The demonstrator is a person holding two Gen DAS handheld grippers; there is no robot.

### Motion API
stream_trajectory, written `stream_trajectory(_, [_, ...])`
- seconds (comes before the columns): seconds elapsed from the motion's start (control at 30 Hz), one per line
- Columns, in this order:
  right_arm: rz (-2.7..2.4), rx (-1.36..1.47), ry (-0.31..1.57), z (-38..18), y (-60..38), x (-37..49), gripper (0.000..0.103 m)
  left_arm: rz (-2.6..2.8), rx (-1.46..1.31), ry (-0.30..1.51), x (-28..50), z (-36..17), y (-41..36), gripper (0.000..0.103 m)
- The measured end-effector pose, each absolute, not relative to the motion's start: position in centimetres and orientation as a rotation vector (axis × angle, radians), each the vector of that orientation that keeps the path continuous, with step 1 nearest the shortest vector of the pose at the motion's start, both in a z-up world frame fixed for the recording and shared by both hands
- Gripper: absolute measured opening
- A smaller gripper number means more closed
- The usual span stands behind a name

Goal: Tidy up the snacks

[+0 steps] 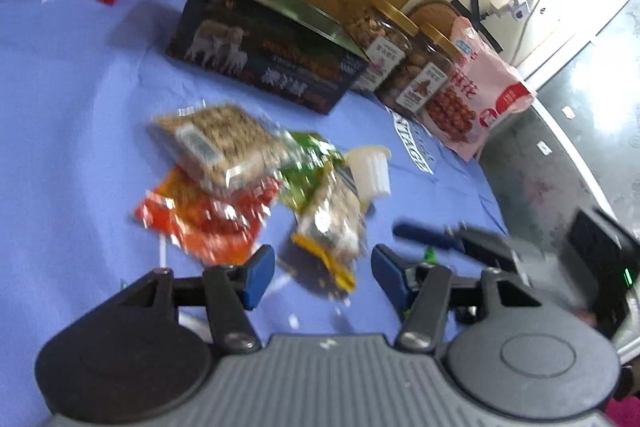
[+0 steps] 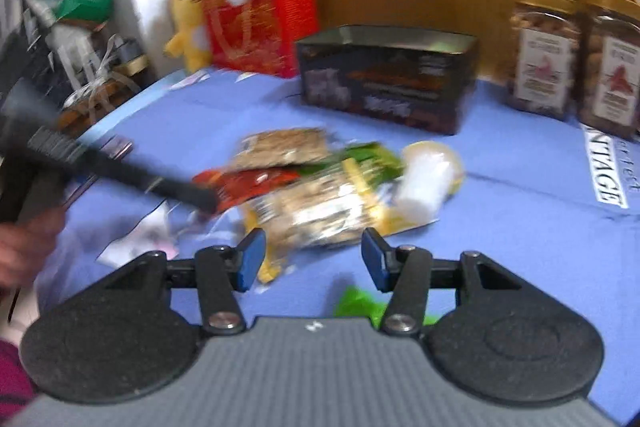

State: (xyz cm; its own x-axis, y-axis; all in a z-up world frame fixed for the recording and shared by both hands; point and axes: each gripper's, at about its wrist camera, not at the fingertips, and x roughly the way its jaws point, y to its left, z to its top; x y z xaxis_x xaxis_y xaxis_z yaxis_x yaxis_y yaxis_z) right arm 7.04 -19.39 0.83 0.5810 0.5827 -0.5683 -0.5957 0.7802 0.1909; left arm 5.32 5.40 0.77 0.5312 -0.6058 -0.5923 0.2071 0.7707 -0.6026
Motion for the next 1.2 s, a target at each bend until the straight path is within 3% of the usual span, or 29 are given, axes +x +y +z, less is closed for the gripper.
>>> stream_trajectory(0.23, [0.672, 0.134, 0.718, -0.7, -19.4, 11.4, 0.055, -0.54, -0.531, 0.949, 5.2, -0.8, 3.5, 0.055])
stream_trajectory(0.3, [0.674, 0.221, 0.754, -1.5, -19.7, 12.3, 0.056, -0.536, -0.524, 0.944, 5.5, -1.0, 3.2, 0.05])
stream_trajectory(0.4, [0.708, 0.254, 0.785, -1.1, -20.1, 10.9, 0.049, -0.501, -0.519, 0.931, 5.5, -0.8, 3.8, 0.049])
stream_trajectory(0.5, [0.8, 0.273, 0.781, -0.1, -20.6, 8.1, 0.049, -0.463, -0.533, 0.903, 5.4, -0.4, 5.7, 0.049])
stream_trajectory(0.6, [0.846, 0.166, 0.716, 0.9, -20.8, 5.4, 0.051, -0.449, -0.557, 0.858, 4.7, 0.4, 7.6, 0.053])
stream_trajectory(0.67, [0.792, 0.042, 0.674, 1.3, -20.2, 4.4, 0.059, -0.439, -0.547, 0.834, 4.3, 1.1, 8.2, 0.053])
stream_trajectory(0.9, [0.758, -0.199, 0.654, -0.1, -17.8, 4.5, 0.059, -0.459, -0.502, 0.887, 5.1, 0.3, 6.3, 0.053])
stream_trajectory(0.97, [0.769, -0.201, 0.668, -0.5, -17.1, 5.0, 0.059, -0.466, -0.5, 0.913, 5.7, -0.5, 5.3, 0.047])
stream_trajectory(1.0, [0.773, -0.196, 0.668, -0.7, -16.8, 5.0, 0.056, -0.469, -0.499, 0.915, 5.7, -0.8, 5.0, 0.043])
stream_trajectory(1.07, [0.757, -0.224, 0.651, -0.4, -16.0, 4.5, 0.022, -0.47, -0.462, 0.904, 5.5, -0.4, 4.4, 0.039])
stream_trajectory(1.2, [0.74, -0.201, 0.611, 0.7, -16.1, 3.8, 0.021, -0.512, -0.441, 0.838, 5.0, 1.9, 4.7, 0.034])
